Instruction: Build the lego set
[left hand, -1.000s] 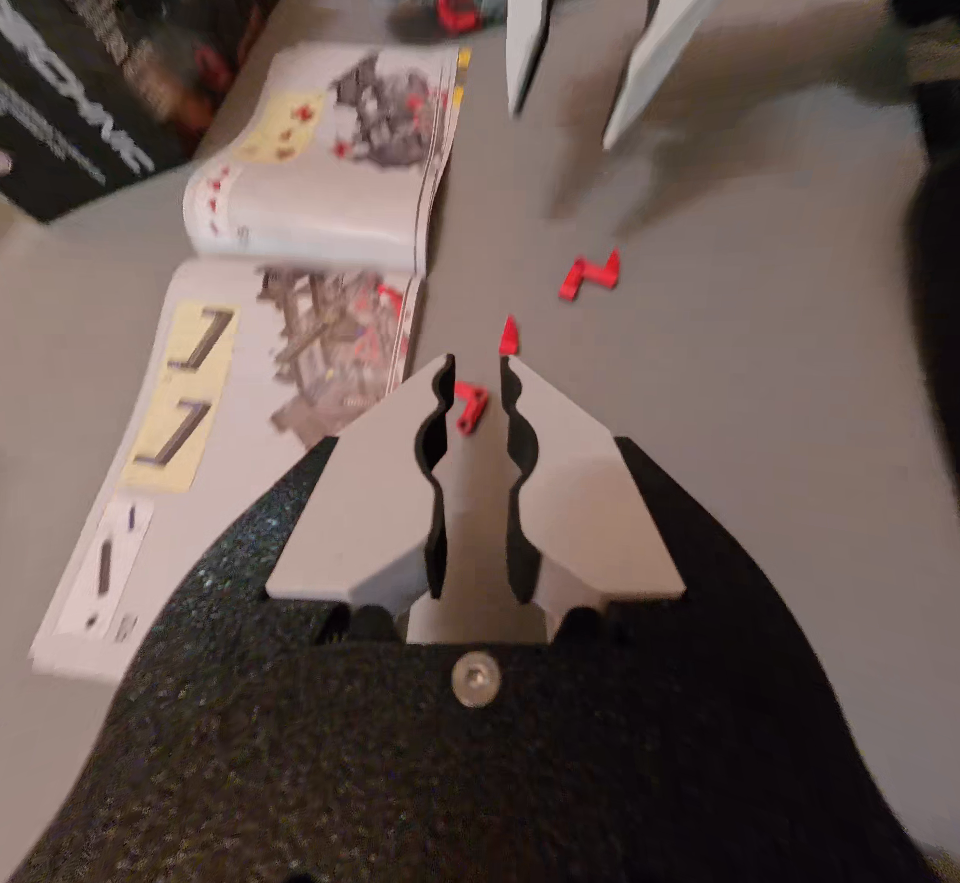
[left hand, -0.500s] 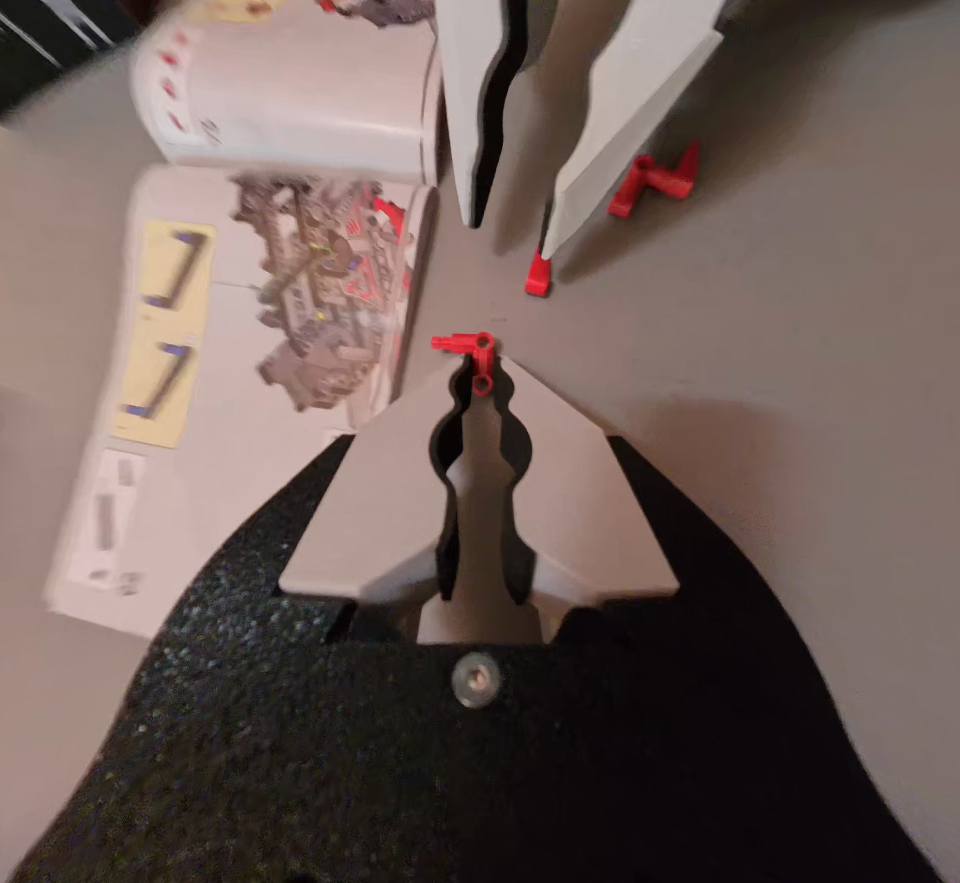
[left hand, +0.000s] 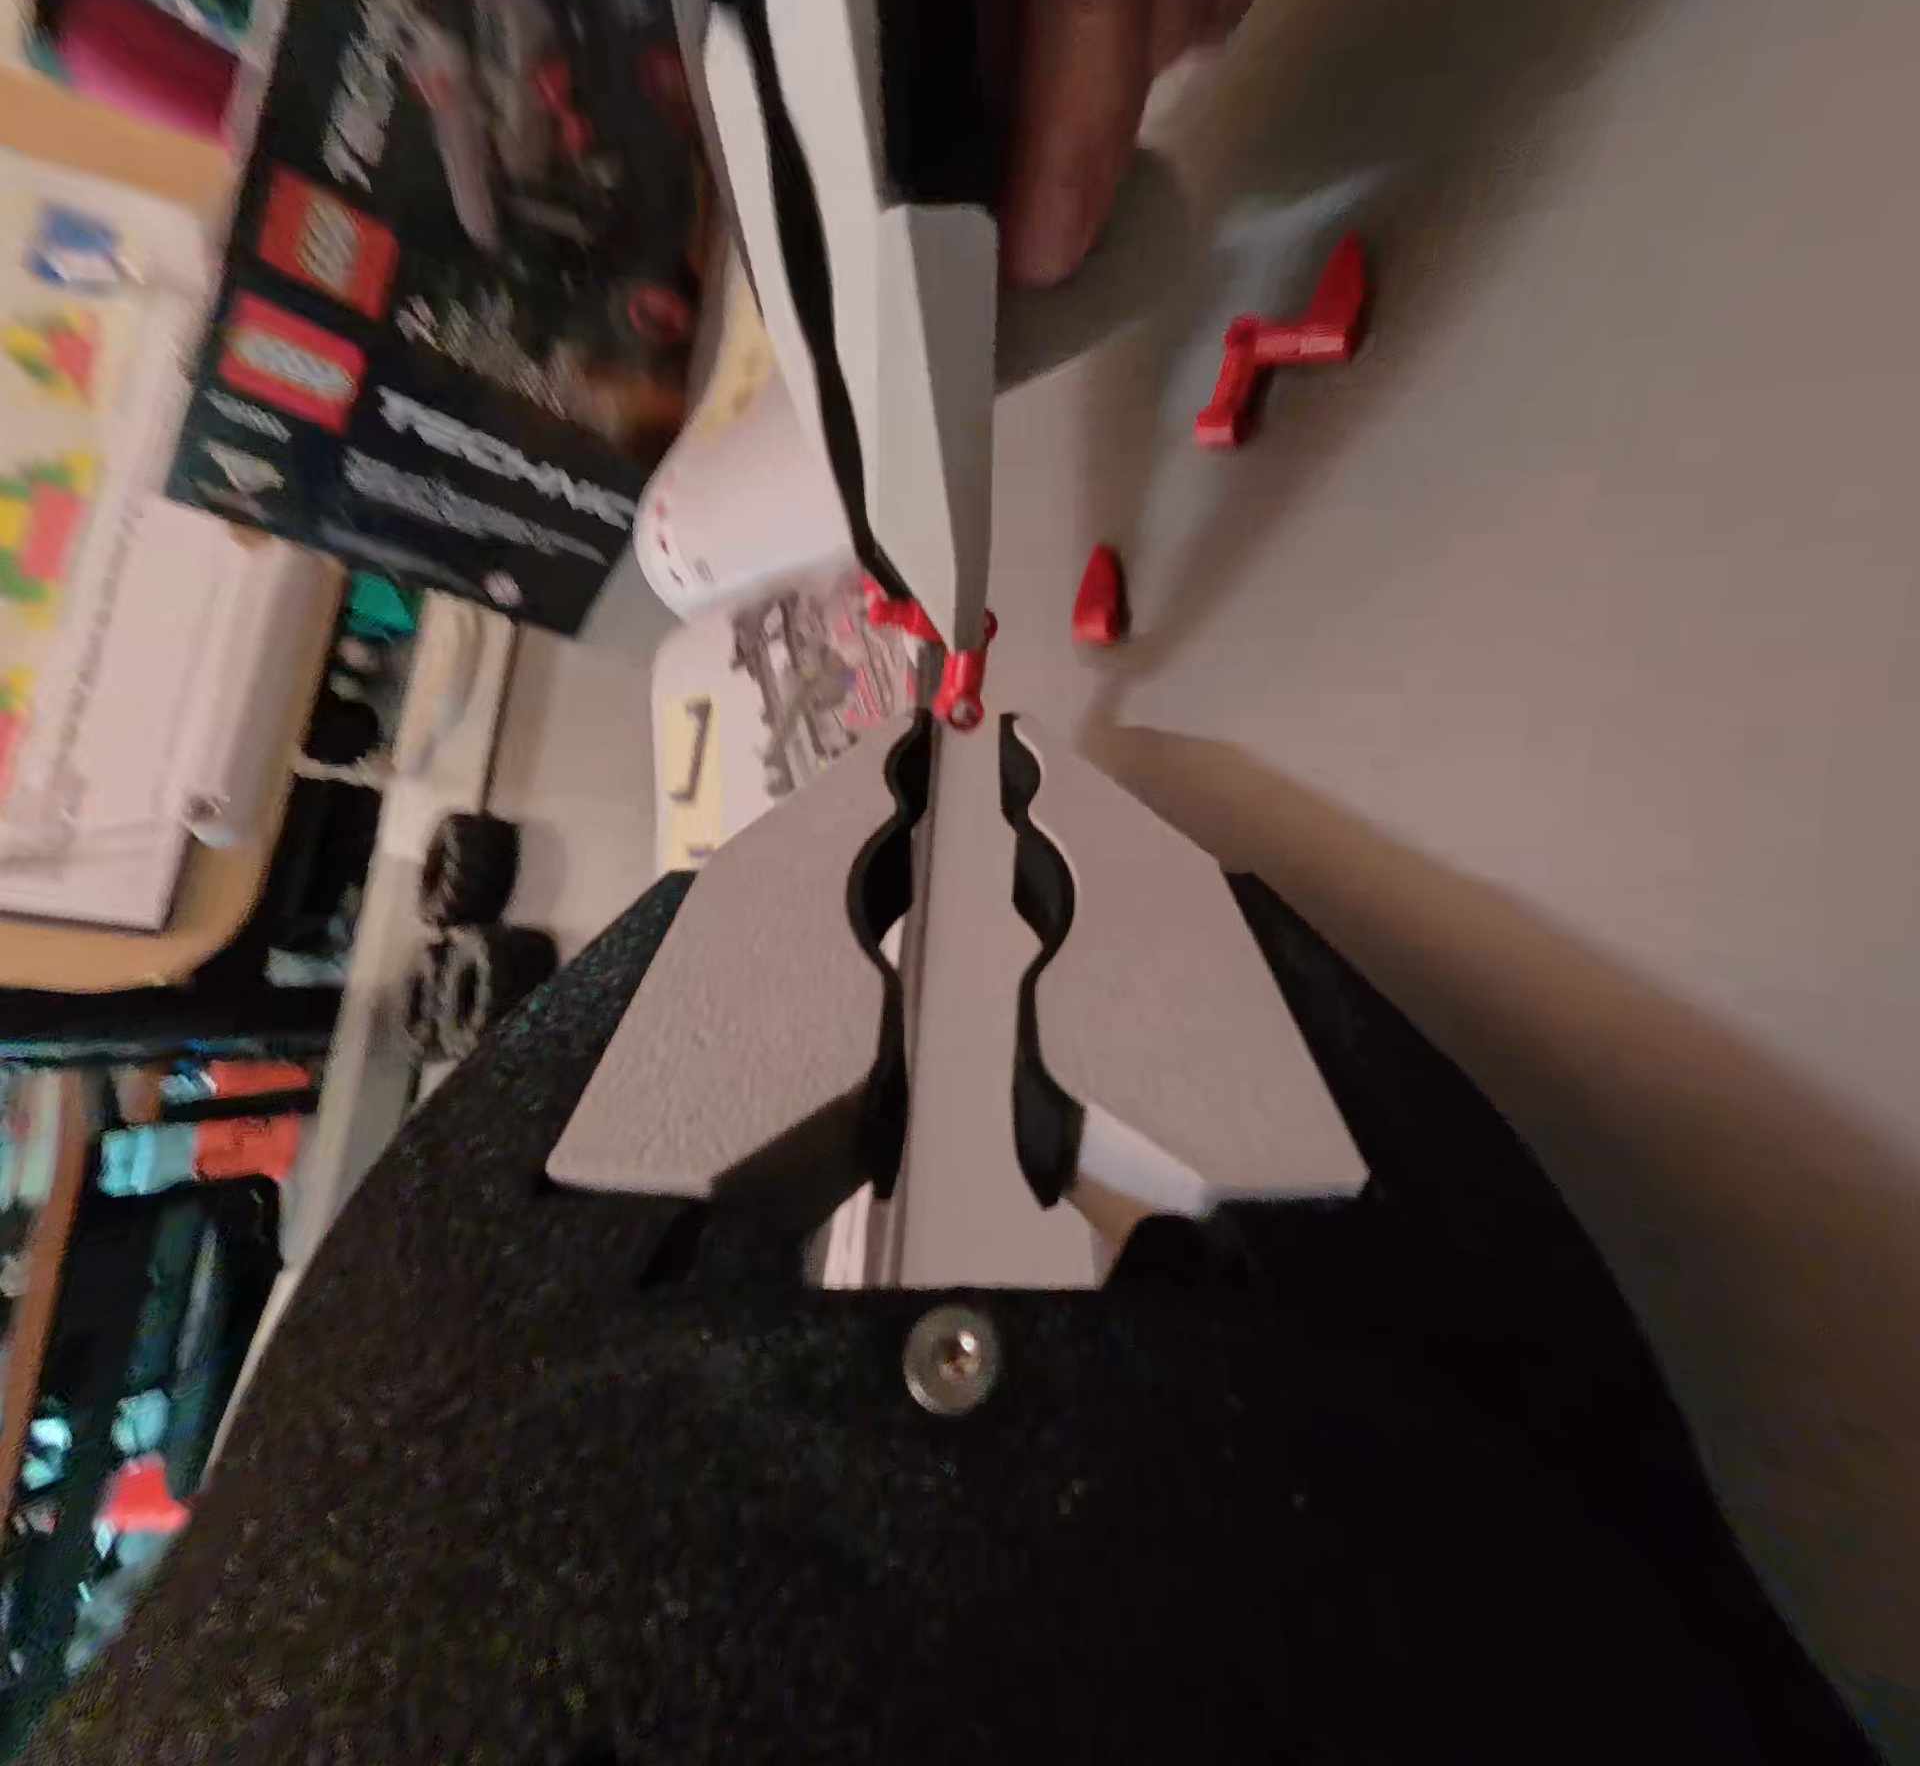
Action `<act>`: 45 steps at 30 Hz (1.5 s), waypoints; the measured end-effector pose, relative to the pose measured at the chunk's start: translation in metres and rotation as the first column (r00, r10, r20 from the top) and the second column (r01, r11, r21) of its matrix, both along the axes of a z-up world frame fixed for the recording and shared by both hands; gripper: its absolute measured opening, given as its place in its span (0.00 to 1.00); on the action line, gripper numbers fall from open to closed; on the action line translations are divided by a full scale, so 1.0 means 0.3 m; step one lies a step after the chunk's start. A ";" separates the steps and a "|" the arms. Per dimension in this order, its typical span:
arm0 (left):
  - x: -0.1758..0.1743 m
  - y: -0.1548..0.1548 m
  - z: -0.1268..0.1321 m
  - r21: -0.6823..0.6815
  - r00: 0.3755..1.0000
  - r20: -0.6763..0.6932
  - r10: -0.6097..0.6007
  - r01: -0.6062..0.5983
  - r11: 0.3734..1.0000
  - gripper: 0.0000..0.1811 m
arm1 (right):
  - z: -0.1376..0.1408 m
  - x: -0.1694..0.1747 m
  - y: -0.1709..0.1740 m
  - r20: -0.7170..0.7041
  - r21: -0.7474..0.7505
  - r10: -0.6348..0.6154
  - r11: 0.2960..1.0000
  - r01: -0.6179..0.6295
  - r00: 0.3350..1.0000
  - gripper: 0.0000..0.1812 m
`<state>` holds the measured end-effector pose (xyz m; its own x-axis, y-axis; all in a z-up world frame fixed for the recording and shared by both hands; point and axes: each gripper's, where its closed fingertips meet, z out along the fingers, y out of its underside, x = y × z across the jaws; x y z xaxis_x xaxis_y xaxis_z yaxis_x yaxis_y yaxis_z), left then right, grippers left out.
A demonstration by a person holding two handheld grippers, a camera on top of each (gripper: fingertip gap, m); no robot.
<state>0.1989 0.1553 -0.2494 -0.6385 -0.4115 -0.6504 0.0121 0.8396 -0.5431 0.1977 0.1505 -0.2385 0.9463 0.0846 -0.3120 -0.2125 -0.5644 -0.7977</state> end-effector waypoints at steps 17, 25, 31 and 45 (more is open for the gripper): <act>-0.107 0.011 -0.058 -0.246 0.922 -0.378 0.085 -0.188 0.951 0.13 | -0.117 -0.052 0.079 0.284 -0.106 -0.181 0.970 0.219 0.942 0.04; -0.110 0.014 -0.073 -0.254 0.921 -0.383 0.073 -0.181 0.950 0.13 | -0.110 -0.056 0.062 0.258 -0.110 -0.177 0.971 0.211 0.950 0.11; -0.113 0.017 -0.062 -0.267 0.924 -0.376 0.068 -0.178 0.947 0.14 | -0.023 -0.053 -0.001 0.221 -0.071 -0.126 0.987 0.145 0.967 0.20; -0.114 0.032 -0.006 -0.352 0.933 -0.357 0.051 -0.185 0.917 0.13 | -0.127 -0.009 -0.073 0.345 -0.205 0.144 0.976 -0.075 0.928 0.10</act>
<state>0.1646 0.1651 -0.2512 -0.7205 -0.6669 -0.1901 -0.3121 0.5566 -0.7700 0.1950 0.1286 -0.2766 0.9857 0.1671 0.0229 0.1368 -0.7126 -0.6881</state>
